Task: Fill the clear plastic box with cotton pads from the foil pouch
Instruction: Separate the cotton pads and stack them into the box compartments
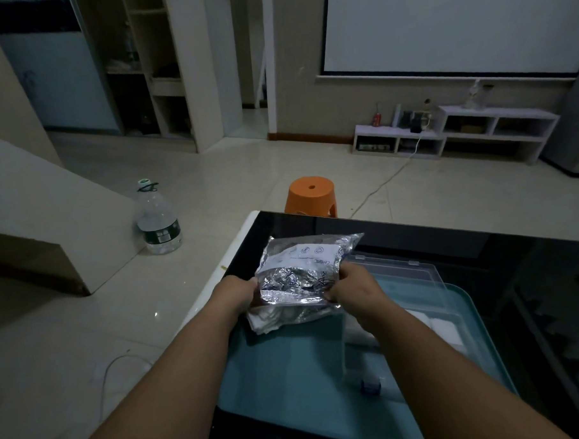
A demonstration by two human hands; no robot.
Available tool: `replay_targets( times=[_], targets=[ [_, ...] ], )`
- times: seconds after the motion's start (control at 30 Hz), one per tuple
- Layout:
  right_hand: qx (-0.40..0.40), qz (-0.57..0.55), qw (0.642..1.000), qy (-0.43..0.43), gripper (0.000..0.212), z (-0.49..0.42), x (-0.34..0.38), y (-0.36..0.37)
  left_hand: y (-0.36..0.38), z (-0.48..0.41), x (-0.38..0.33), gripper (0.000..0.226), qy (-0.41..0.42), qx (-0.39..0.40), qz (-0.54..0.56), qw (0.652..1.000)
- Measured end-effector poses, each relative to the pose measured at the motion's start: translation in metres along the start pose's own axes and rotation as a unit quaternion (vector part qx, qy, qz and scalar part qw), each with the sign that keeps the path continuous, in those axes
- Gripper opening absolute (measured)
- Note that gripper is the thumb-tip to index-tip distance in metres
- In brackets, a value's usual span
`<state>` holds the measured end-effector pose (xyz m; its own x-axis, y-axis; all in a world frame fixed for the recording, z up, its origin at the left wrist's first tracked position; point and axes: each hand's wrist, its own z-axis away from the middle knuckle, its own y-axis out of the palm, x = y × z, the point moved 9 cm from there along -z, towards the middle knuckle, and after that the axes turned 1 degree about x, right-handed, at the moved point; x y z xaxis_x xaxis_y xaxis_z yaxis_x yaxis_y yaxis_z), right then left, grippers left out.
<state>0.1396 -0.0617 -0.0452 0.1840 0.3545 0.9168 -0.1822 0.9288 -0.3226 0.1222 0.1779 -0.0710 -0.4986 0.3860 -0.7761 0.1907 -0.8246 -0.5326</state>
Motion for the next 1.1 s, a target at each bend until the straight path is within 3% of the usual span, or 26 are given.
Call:
replay_targets(
  times=[0.13,0.23,0.3,0.4,0.53,0.63,0.73,0.93,1.1],
  targets=[
    [-0.001,0.003,1.000,-0.001,0.037,0.000,-0.004,-0.003,0.003,-0.002,0.004,0.039,-0.022,0.005,0.092,0.995],
    [0.002,-0.001,1.000,-0.008,0.034,0.001,-0.004,-0.003,0.009,0.003,0.002,0.017,-0.020,0.043,0.155,0.987],
    [-0.004,0.013,1.000,-0.023,0.034,0.002,0.000,-0.004,0.013,0.006,0.000,0.019,-0.011,0.071,0.181,0.981],
    [0.010,0.018,0.999,-0.038,0.045,0.003,0.003,-0.003,0.011,0.005,-0.006,0.012,0.012,0.065,0.200,0.977],
    [0.021,-0.085,0.995,-0.040,0.065,0.006,0.009,-0.007,0.006,0.002,-0.014,0.015,0.045,0.044,0.210,0.976],
    [-0.002,-0.089,0.995,-0.046,0.061,0.008,0.016,-0.013,0.005,0.004,-0.018,0.019,0.049,0.050,0.209,0.976],
    [-0.022,-0.081,0.995,-0.051,0.040,0.012,0.023,-0.014,0.008,0.010,-0.024,0.015,0.050,0.075,0.238,0.967],
    [-0.031,-0.113,0.993,-0.024,0.022,0.013,0.021,-0.017,0.017,0.021,-0.037,0.045,0.065,0.138,0.315,0.937],
    [-0.018,-0.132,0.991,-0.028,0.028,0.012,0.021,-0.016,0.017,0.020,-0.033,0.021,0.046,0.114,0.338,0.933]
  ],
)
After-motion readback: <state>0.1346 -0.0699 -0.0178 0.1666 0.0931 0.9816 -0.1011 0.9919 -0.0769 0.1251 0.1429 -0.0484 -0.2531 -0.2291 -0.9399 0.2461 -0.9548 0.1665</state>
